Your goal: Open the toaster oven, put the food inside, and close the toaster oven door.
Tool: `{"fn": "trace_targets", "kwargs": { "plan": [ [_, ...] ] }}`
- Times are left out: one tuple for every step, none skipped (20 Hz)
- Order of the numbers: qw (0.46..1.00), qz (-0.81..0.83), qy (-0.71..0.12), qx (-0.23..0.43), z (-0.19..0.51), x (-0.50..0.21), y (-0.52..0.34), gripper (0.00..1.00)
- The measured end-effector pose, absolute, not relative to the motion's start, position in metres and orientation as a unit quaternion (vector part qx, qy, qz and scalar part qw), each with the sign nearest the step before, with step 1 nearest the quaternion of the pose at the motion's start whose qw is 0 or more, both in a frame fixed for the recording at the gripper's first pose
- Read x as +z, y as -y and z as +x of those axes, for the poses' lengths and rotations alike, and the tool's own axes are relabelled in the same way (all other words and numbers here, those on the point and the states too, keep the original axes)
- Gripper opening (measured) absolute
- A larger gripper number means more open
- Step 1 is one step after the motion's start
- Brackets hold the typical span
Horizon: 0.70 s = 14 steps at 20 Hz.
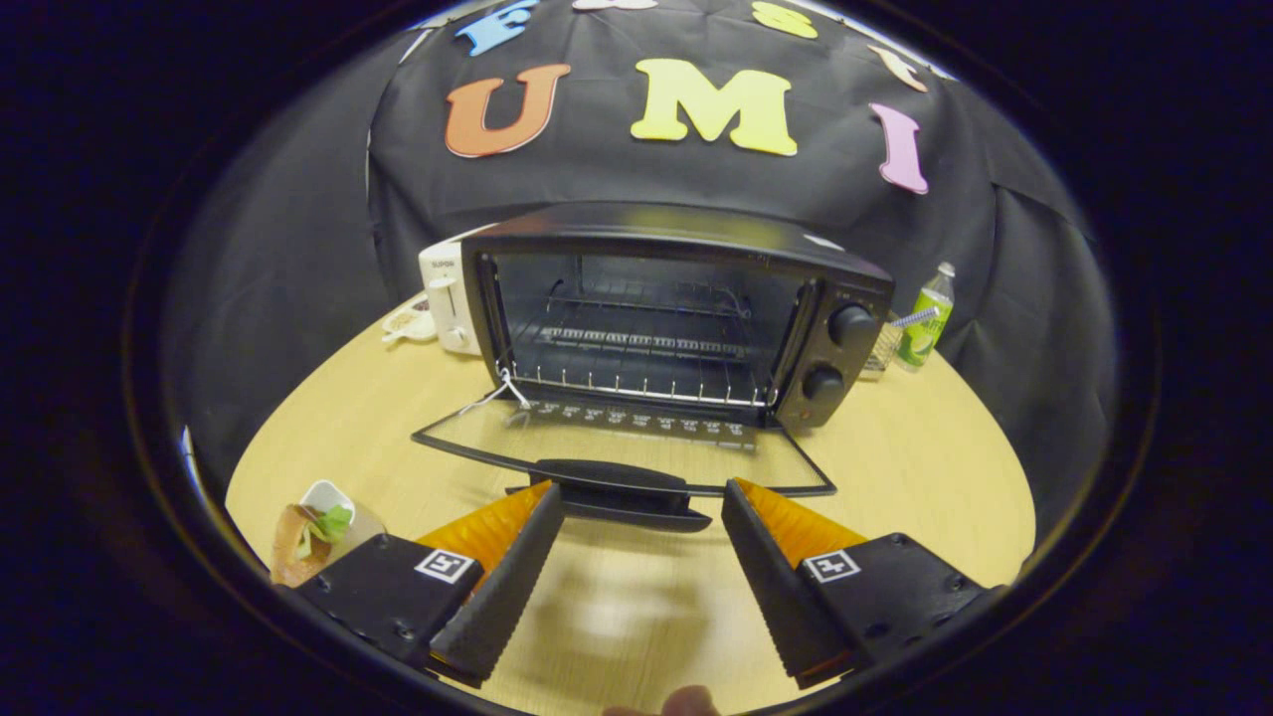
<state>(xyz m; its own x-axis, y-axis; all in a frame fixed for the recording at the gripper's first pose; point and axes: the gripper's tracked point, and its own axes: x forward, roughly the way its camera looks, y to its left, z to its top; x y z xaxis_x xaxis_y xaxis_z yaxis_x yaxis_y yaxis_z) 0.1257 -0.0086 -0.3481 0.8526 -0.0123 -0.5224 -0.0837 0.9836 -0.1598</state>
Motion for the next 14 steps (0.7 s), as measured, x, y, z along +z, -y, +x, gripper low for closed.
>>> {"fn": "trace_targets", "kwargs": {
  "plan": [
    [0.958,-0.086,-0.274,0.016,0.125,-0.35,0.009,1.0],
    [0.957,-0.085,-0.276,0.017,0.126,-0.35,0.01,1.0],
    [0.956,-0.087,-0.278,0.018,0.123,-0.35,0.011,1.0],
    [0.956,-0.09,-0.28,0.024,0.12,-0.346,0.01,1.0],
    [0.956,-0.091,-0.277,0.032,0.116,-0.342,0.008,1.0],
    [0.957,-0.092,-0.273,0.041,0.11,-0.332,0.005,1.0],
    [0.957,-0.092,-0.269,0.051,0.104,-0.323,0.004,1.0],
    [0.958,-0.091,-0.267,0.06,0.097,-0.313,0.005,1.0],
    [0.957,-0.089,-0.267,0.07,0.09,-0.303,0.006,1.0],
    [0.954,-0.083,-0.274,0.089,0.083,-0.294,0.003,1.0],
    [0.949,-0.078,-0.285,0.115,0.074,-0.286,-0.002,1.0],
    [0.943,-0.073,-0.292,0.139,0.065,-0.277,-0.006,1.0],
    [0.938,-0.067,-0.3,0.16,0.058,-0.267,-0.009,1.0],
    [0.933,-0.057,-0.307,0.179,0.051,-0.258,-0.012,1.0]
  ]
}}
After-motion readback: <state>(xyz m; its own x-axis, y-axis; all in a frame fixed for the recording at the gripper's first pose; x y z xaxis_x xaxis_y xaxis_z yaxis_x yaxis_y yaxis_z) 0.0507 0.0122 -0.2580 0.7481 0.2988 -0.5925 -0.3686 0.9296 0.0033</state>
